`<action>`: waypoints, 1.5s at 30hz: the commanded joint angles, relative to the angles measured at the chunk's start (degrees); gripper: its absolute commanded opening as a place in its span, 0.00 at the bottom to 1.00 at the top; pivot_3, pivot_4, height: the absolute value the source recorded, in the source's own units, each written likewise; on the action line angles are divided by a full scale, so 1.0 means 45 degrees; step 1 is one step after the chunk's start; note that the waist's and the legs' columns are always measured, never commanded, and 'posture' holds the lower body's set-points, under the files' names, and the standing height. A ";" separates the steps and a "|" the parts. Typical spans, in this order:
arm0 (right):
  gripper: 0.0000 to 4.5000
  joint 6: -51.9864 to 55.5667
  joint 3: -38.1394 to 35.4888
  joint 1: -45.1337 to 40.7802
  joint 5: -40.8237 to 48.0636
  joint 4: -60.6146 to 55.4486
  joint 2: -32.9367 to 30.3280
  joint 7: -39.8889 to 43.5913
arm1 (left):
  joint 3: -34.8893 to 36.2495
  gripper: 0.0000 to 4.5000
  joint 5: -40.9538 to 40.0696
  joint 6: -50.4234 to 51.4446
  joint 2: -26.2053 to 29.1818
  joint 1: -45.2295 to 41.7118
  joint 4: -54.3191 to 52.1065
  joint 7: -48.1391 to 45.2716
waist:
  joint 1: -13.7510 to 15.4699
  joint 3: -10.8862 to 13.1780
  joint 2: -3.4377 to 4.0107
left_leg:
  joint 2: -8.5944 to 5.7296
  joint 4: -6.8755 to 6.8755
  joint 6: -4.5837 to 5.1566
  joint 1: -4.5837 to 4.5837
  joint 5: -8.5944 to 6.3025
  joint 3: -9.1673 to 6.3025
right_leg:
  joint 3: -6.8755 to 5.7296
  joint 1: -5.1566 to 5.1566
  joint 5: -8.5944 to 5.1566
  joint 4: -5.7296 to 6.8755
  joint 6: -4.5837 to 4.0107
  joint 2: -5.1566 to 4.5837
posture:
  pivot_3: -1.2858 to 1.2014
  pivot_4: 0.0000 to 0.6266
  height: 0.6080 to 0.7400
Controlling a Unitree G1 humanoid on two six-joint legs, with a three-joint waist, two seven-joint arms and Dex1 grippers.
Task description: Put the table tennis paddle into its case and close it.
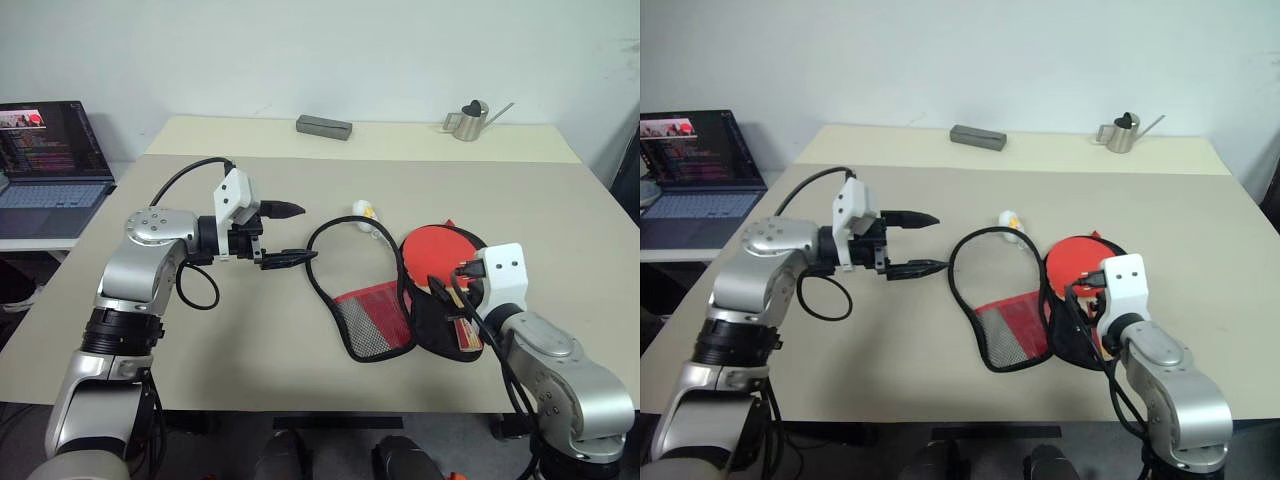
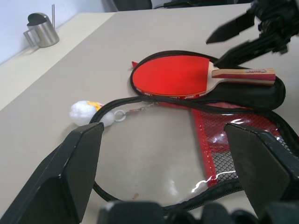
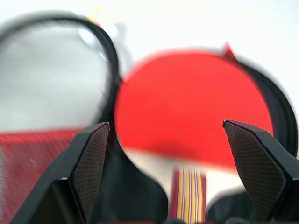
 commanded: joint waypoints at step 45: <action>0.95 -0.1636 -0.1707 -0.2717 0.5953 0.2379 -0.6781 0.5185 | 0.0232 0.02 0.3904 -0.4483 -0.2383 -0.4588 1.2139 0.3712 | 0.0206 0.0000 -0.0006 | -0.0009 0.0007 0.0006 -0.0020 0.0008 0.0025 | -0.0016 -0.0004 0.0002 -0.0003 0.0000 0.0000 | 0.52 0.24 1.00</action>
